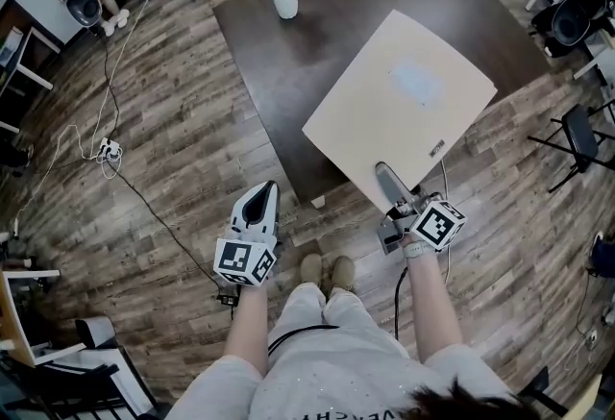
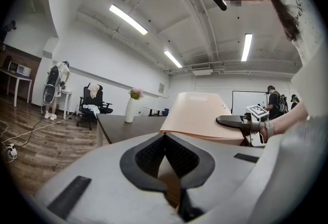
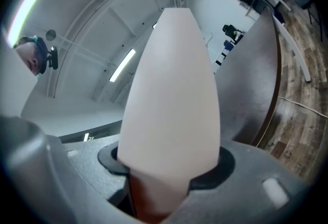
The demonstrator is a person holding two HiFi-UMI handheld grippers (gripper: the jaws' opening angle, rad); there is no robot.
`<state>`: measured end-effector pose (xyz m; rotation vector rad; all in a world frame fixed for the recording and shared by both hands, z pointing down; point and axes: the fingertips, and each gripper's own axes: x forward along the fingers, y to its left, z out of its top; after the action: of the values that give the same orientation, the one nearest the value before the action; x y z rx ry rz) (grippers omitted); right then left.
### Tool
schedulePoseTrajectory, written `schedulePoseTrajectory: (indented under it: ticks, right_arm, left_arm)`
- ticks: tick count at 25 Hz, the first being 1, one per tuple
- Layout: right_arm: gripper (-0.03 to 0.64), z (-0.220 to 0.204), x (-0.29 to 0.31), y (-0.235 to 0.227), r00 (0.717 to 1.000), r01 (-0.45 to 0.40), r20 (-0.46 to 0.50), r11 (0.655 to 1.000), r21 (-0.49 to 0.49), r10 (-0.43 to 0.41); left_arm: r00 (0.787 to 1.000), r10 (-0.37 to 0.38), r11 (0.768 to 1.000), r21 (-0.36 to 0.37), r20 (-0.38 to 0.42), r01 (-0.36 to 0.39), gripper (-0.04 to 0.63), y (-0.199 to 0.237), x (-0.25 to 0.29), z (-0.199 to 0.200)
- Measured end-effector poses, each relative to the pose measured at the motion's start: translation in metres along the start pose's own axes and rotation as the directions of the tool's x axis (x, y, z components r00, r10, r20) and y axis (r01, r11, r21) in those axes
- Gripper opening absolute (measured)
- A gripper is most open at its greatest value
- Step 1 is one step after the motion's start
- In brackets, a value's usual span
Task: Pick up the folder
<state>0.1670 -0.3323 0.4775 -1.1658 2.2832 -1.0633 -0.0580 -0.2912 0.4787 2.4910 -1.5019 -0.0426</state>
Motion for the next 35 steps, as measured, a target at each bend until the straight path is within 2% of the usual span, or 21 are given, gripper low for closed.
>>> schedulePoseTrajectory:
  ticks: [9,26,35]
  right_arm:
    - [0.279,0.008,-0.001,0.018,1.0,0.004,0.012,0.996,-0.09,-0.003]
    - [0.279,0.032,0.001,0.051,0.998,0.045,0.045,0.966,-0.255,-0.035]
    - [0.279,0.035,-0.005,0.066,0.997,0.055,0.061,0.952,-0.302,-0.038]
  left_arm:
    - [1.0,-0.008,1.0,0.006,0.027,0.008,-0.002,0.007,-0.006,0.021]
    - [0.997,0.007,1.0,0.024,0.071,-0.009,-0.002,0.024,-0.015,0.061]
    - [0.995,0.005,0.999,0.033,0.102,-0.009,-0.002,0.026,-0.026,0.08]
